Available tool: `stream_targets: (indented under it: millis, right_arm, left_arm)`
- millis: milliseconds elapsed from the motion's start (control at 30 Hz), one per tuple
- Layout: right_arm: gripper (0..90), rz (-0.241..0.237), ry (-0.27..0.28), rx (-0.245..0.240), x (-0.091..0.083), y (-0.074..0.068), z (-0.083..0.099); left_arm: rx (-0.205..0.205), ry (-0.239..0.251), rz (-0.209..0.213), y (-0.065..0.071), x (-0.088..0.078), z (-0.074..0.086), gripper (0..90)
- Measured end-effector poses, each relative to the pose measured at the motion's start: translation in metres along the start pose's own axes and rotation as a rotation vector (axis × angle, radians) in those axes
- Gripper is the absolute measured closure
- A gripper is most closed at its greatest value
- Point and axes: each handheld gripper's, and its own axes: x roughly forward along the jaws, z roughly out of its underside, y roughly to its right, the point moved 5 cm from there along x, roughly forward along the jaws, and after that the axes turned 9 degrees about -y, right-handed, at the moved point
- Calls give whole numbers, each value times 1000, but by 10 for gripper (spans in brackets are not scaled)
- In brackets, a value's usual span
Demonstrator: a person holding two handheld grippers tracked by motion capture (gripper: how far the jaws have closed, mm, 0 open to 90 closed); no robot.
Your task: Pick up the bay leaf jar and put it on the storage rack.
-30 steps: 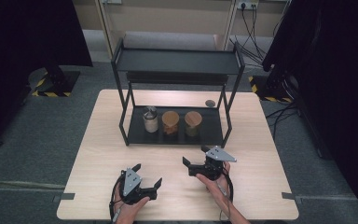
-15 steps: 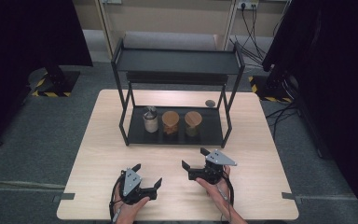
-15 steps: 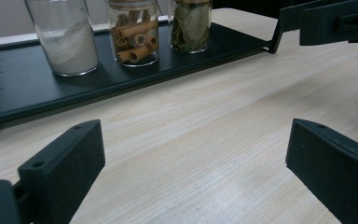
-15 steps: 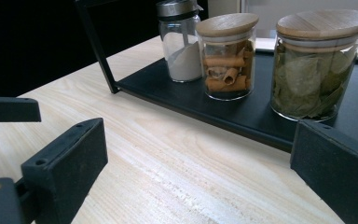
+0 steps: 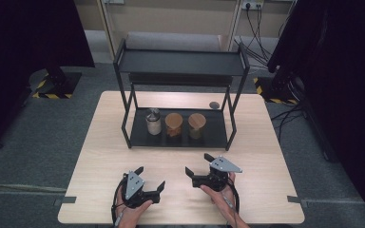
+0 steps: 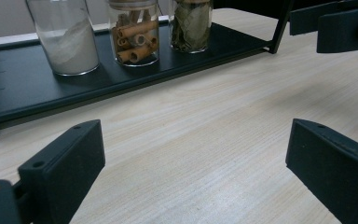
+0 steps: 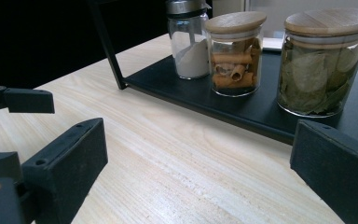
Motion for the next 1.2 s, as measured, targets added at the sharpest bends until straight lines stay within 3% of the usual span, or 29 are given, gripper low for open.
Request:
stream_targets:
  millis: [1200]
  right_arm:
    - [42, -35, -17, -20, -6, -13, 12]
  left_arm:
    - [-6, 2, 4, -1, 0, 0, 41]
